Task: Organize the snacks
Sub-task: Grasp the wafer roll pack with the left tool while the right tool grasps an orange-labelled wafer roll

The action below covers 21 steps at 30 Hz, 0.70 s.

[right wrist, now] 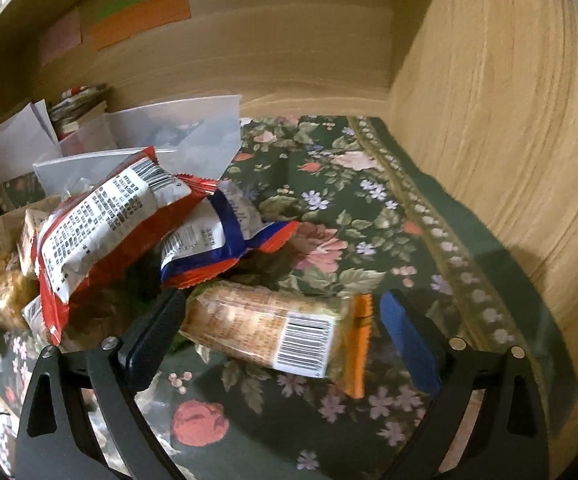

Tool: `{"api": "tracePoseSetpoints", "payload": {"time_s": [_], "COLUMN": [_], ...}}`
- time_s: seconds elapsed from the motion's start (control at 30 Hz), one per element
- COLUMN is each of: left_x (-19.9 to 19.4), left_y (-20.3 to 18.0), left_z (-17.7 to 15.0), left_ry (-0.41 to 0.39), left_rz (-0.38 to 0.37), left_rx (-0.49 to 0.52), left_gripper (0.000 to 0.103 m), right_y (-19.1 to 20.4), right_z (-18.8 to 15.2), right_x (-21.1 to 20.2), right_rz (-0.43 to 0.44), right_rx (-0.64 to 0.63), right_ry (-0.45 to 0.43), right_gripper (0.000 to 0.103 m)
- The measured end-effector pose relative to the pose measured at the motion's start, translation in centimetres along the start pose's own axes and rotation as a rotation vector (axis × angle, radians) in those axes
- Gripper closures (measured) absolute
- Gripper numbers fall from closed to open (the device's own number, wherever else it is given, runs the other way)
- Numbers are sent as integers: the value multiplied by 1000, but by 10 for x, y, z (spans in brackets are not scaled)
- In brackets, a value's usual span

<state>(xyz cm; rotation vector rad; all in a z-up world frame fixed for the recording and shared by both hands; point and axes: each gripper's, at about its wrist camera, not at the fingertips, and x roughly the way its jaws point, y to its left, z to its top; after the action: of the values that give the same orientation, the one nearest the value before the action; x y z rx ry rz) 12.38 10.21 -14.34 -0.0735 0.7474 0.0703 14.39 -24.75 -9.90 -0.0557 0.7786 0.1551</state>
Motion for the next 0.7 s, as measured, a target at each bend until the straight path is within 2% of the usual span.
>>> {"api": "tracePoseSetpoints", "payload": {"time_s": [0.23, 0.33, 0.43, 0.5, 0.53, 0.6, 0.7], "left_x": [21, 28, 32, 34, 34, 35, 32], "left_y": [-4, -4, -8, -12, -14, -16, -14], "left_z": [3, 4, 4, 4, 4, 5, 5], "left_ry": [49, 52, 49, 50, 50, 42, 39], "left_rz": [14, 24, 25, 3, 2, 14, 12], "left_rx": [38, 42, 66, 88, 99, 109, 93], "left_gripper": [15, 18, 30, 51, 55, 58, 58], "right_y": [0, 3, 4, 2, 1, 0, -2], "right_z": [-4, -6, -5, -5, -6, -6, -5], "right_x": [11, 15, 13, 14, 13, 12, 10], "right_rz": [-2, -12, -8, -10, -12, -14, -22], "right_rx": [13, 2, 3, 11, 13, 19, 20], "right_ry": [41, 47, 32, 26, 20, 6, -4], "right_gripper": [0, 0, 3, 10, 11, 20, 25]}}
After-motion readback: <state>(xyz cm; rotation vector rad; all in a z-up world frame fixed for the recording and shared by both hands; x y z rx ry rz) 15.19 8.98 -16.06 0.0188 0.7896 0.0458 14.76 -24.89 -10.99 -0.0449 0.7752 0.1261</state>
